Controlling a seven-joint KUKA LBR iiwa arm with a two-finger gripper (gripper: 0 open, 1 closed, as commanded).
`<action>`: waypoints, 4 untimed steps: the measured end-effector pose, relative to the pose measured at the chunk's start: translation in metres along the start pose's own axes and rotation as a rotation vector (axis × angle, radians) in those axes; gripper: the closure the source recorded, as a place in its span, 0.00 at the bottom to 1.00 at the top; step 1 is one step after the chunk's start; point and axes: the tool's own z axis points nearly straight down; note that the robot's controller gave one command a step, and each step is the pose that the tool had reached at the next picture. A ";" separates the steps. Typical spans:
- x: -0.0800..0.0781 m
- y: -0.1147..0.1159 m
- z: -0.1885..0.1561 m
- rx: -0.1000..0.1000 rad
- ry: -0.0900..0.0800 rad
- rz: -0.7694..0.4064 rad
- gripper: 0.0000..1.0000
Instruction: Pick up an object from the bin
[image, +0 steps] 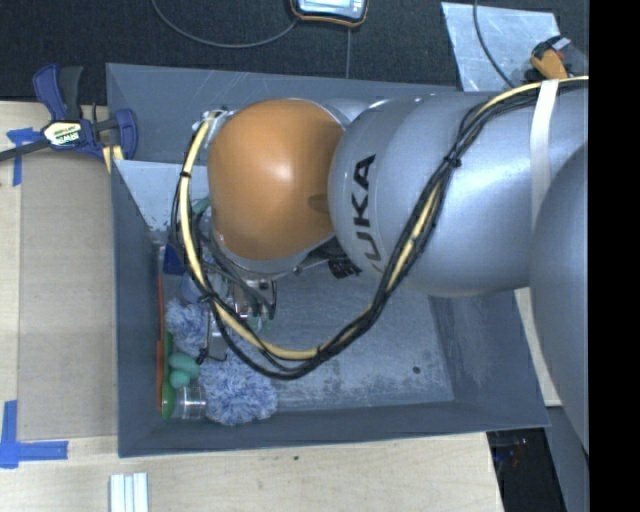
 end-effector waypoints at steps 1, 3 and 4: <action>-0.002 -0.002 -0.005 -0.003 -0.008 0.006 0.00; 0.024 -0.083 0.065 -0.008 -0.023 -0.082 0.00; 0.030 -0.024 0.127 -0.001 -0.004 -0.504 0.00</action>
Offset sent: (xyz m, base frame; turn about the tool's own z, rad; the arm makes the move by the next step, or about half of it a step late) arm -0.0306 -0.0921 -0.1570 -0.2216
